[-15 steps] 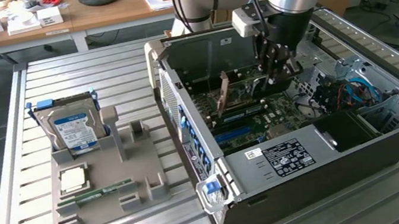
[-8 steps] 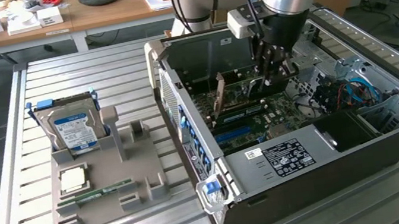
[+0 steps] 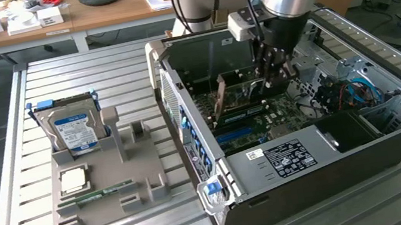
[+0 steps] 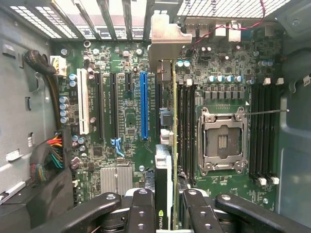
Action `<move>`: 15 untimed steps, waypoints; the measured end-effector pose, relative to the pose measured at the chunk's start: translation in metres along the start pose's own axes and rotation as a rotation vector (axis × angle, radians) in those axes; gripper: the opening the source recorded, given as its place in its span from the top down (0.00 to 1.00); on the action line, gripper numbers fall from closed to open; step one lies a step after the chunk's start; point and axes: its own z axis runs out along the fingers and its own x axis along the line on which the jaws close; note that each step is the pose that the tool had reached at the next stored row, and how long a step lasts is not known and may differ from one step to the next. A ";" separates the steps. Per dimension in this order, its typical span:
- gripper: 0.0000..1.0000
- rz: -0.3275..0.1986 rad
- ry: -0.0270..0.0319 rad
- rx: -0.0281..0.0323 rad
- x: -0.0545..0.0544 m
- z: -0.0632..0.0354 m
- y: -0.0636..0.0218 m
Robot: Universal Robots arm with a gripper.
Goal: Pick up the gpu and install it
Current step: 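Insert the gpu into the slot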
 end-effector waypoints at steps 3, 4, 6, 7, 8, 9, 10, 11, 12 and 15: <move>0.73 0.000 0.0002 -0.0001 0.000 0.0015 0.0001; 0.73 0.000 0.0002 -0.0001 0.000 0.0015 0.0002; 0.73 0.000 0.0002 -0.0001 0.000 0.0016 0.0002; 0.73 0.000 0.0001 -0.0001 0.000 0.0016 0.0002; 0.73 0.000 0.0001 -0.0001 0.000 0.0016 0.0002; 0.73 0.000 -0.0002 0.0000 0.000 0.0033 0.0002; 0.73 0.000 0.0002 -0.0001 0.000 0.0043 0.0003; 0.73 0.000 0.0001 0.0000 0.000 0.0043 0.0003; 0.73 0.000 0.0001 0.0000 0.000 0.0044 0.0003; 0.73 0.000 -0.0003 0.0001 0.001 0.0044 0.0003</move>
